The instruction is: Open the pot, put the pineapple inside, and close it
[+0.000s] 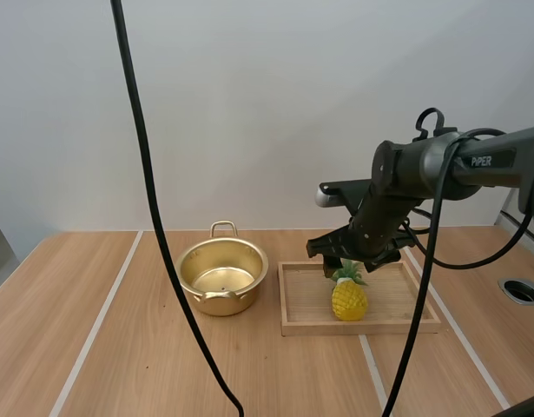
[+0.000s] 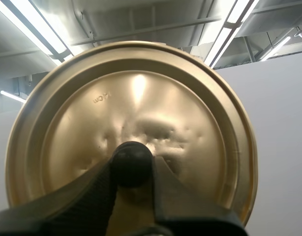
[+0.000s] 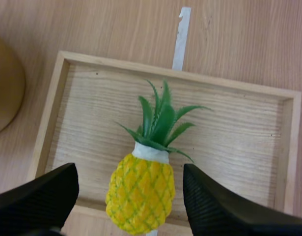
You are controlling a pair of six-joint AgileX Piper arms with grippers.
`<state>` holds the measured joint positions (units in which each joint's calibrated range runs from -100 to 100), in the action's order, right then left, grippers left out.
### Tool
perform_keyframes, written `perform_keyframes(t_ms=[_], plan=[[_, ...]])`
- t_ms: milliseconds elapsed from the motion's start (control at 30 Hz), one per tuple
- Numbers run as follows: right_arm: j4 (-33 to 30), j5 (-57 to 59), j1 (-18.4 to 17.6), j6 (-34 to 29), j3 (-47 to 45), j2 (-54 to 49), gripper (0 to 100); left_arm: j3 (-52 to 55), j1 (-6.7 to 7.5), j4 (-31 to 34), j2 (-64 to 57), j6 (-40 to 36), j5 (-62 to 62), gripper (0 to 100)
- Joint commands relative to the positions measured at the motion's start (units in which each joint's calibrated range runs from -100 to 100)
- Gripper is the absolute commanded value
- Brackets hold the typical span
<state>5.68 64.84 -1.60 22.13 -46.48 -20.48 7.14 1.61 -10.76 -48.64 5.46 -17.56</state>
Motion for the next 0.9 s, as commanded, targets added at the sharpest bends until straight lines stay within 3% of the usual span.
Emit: perform_keyframes(t_ms=[0,500,867], plan=[[0.04,-2.43,0.22,0.40,-3.07,-0.30,100,-0.43,0.19,-0.54,-0.23,-0.09,0.78,0],[-0.44,-9.18,0.22,0.52,-7.38,-0.18,100,-0.43,0.19,-0.54,-0.23,-0.09,0.78,0],[-1.82,-11.25,0.22,0.64,-7.38,7.77,100,-0.43,0.19,-0.54,-0.23,-0.09,0.78,0]])
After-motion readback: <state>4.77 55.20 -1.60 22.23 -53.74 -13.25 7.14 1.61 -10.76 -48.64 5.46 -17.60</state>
